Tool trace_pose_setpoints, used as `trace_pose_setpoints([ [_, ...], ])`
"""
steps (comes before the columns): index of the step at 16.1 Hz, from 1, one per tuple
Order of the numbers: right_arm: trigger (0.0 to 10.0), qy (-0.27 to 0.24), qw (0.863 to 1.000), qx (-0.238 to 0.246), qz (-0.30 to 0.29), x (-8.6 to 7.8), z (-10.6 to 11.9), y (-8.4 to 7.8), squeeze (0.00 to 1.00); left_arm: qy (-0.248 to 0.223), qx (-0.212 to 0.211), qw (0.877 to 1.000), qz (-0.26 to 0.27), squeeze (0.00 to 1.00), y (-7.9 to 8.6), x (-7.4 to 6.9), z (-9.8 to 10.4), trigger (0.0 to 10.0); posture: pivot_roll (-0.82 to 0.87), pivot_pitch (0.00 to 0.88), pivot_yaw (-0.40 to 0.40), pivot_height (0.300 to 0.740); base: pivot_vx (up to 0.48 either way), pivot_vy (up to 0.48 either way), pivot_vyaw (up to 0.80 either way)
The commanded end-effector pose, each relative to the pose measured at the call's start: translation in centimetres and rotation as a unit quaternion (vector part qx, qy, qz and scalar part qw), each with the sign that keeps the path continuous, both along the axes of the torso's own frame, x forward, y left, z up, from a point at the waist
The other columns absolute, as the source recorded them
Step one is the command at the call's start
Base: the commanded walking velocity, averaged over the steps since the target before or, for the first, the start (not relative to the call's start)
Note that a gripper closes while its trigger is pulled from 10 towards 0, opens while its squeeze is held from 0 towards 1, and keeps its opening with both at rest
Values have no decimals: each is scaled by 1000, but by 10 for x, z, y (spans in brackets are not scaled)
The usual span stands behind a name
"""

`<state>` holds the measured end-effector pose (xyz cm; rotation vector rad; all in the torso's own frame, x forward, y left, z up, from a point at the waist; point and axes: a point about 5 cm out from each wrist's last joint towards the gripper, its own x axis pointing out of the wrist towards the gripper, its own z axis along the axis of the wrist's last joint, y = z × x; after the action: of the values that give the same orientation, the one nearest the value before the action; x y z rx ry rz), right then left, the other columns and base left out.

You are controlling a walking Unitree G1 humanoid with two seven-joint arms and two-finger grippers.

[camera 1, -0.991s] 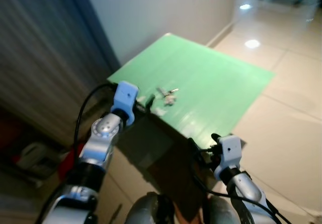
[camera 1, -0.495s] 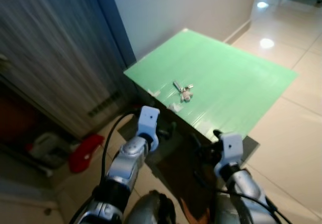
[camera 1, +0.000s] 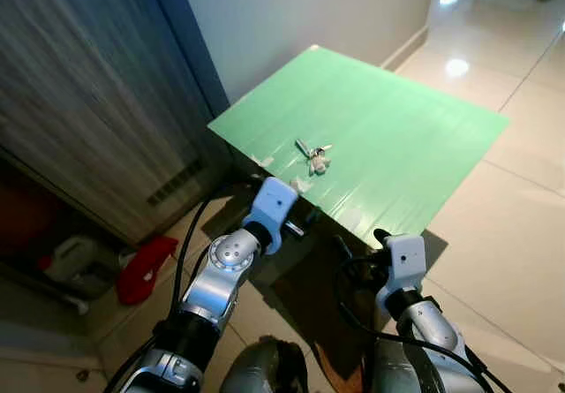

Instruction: Hang keys on a hook

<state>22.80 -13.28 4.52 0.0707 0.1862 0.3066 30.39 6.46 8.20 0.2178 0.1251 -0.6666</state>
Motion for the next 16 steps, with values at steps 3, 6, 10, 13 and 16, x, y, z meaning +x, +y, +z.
trace_pose_setpoints([
  [3,10000,2,1000,-2,7,-2,-2,4,0,-12,8,999,-31,0,-3,-3,3,10000,-220,115,203,701,480,0,0],
  [6,10000,4,1000,-2,9,-2,-3,5,0,-11,12,999,-38,0,-5,-5,1,10000,-219,120,204,701,480,0,0],
  [10,10000,7,1000,-2,11,-5,-4,6,0,-8,21,999,-42,0,-6,-5,1,10000,-219,130,207,701,480,0,0],
  [13,10000,9,1000,-1,12,-6,-4,7,0,-11,33,997,-71,0,-11,-8,0,10000,-219,135,209,701,445,-86,0],
  [16,10000,11,1000,0,12,-7,-5,7,0,-14,66,992,-109,0,-8,-13,-3,10000,-217,142,211,701,111,-114,0],
])
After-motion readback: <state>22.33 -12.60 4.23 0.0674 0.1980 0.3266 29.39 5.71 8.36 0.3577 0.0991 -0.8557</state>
